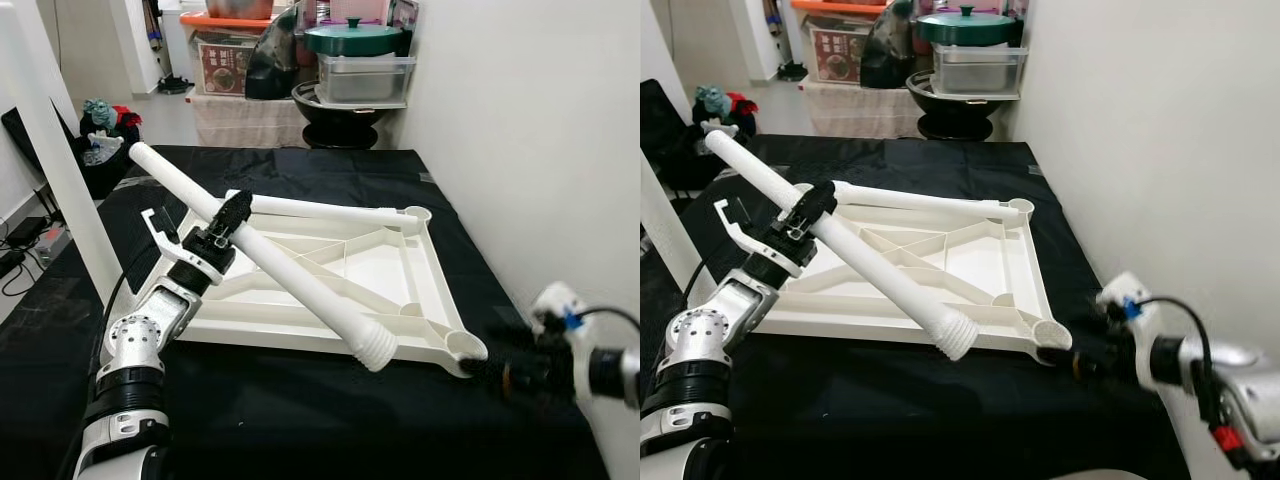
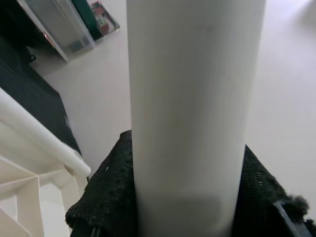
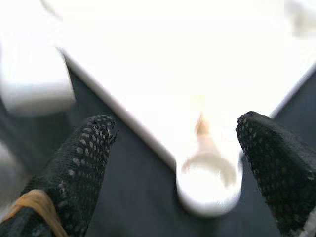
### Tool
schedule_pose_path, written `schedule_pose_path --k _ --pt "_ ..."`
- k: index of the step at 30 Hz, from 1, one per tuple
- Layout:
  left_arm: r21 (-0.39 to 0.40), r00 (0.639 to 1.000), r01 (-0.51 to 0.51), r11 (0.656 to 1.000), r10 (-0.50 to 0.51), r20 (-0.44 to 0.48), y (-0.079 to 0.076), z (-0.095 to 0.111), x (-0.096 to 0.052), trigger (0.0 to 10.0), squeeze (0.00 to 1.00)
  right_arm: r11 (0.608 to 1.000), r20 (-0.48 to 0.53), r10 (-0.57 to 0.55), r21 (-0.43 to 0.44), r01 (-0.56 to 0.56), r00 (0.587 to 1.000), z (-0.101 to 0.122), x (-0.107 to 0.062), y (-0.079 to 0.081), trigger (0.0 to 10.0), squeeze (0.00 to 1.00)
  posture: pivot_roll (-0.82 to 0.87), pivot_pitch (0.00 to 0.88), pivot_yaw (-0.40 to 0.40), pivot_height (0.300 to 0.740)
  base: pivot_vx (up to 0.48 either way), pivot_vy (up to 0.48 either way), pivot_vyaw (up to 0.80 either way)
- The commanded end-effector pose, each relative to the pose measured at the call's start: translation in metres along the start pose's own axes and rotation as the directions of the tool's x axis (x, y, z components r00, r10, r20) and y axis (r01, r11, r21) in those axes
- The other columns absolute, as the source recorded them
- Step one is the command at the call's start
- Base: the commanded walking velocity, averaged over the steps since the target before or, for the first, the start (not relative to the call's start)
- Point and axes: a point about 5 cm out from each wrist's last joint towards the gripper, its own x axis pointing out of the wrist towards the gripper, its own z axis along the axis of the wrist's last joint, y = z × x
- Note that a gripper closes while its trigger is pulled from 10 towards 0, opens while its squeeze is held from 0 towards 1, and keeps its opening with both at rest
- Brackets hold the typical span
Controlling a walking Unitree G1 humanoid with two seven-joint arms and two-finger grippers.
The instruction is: Building children table
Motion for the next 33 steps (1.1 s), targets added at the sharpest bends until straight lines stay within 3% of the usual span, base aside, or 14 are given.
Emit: schedule_pose_path --k 1,2,3,4,7,8,13,15,20,28,33 --pt "0.028 0.999 0.014 0.999 -0.013 -0.043 -0.002 -0.006 0.007 0.5 0.00 0.996 0.069 0.087 -0.022 -0.085 0.994 0.023 0.007 0.014 10.0 1.00 0.01 0.000 -0.015 0.740 0.000 0.000 0.00" --pt "0.038 0.999 0.012 0.999 -0.010 -0.050 -0.003 -0.009 0.008 0.4 0.00 0.989 0.072 0.142 -0.051 -0.138 0.987 0.030 0.010 0.022 10.0 0.87 0.01 0.000 -0.017 0.740 0.000 0.000 0.00" --pt "0.038 0.999 0.012 0.999 -0.010 -0.050 -0.003 -0.009 0.008 0.4 0.00 0.989 0.072 0.142 -0.051 -0.138 0.987 0.030 0.010 0.022 10.0 0.87 0.01 0.000 -0.017 0.740 0.000 0.000 0.00" --pt "0.052 0.998 0.009 0.999 -0.006 -0.055 -0.003 -0.011 0.010 0.4 0.00 0.977 0.068 0.200 -0.086 -0.194 0.977 0.036 0.012 0.031 10.0 0.68 0.01 0.000 -0.018 0.740 0.000 0.000 0.00" --pt "0.057 0.998 0.008 0.998 -0.005 -0.056 -0.003 -0.011 0.010 0.4 0.00 0.974 0.064 0.209 -0.098 -0.202 0.976 0.038 0.013 0.031 10.0 0.68 0.01 0.000 -0.018 0.740 0.000 0.000 0.00" --pt "0.072 0.998 0.008 0.997 -0.003 -0.066 -0.004 -0.013 0.010 0.4 0.00 0.971 0.061 0.222 -0.101 -0.215 0.973 0.041 0.019 0.034 10.0 0.00 0.00 0.000 -0.017 0.740 0.000 0.000 0.00" --pt "0.100 0.996 0.013 0.995 -0.004 -0.093 -0.005 -0.019 0.011 1.0 0.00 0.971 0.025 0.231 -0.077 -0.228 0.973 0.046 0.037 0.044 10.0 0.00 0.00 0.000 -0.016 0.740 0.000 0.000 0.00" --pt "0.098 0.994 0.027 0.995 -0.016 -0.105 -0.007 -0.022 0.015 1.0 0.00 0.986 -0.010 0.167 -0.016 -0.167 0.986 0.041 0.061 0.045 10.0 0.00 0.00 0.000 -0.007 0.740 0.000 0.000 0.00" --pt "0.105 0.991 0.050 0.993 -0.036 -0.128 -0.011 -0.027 0.020 1.3 0.00 0.994 -0.062 0.104 0.050 -0.101 0.993 0.031 0.089 0.044 10.0 0.00 0.00 0.000 -0.010 0.740 0.000 0.000 0.00" --pt "0.121 0.989 0.055 0.991 -0.037 -0.143 -0.010 -0.031 0.021 1.5 0.00 0.982 -0.161 0.185 0.060 -0.178 0.969 0.026 0.107 0.061 10.0 0.00 0.01 0.000 -0.025 0.740 0.000 0.000 0.00" --pt "0.131 0.986 0.053 0.990 -0.031 -0.163 -0.008 -0.035 0.019 1.8 0.00 0.973 -0.173 0.227 0.083 -0.216 0.958 0.032 0.112 0.068 10.0 0.00 0.01 0.000 -0.033 0.740 0.000 0.000 0.00"
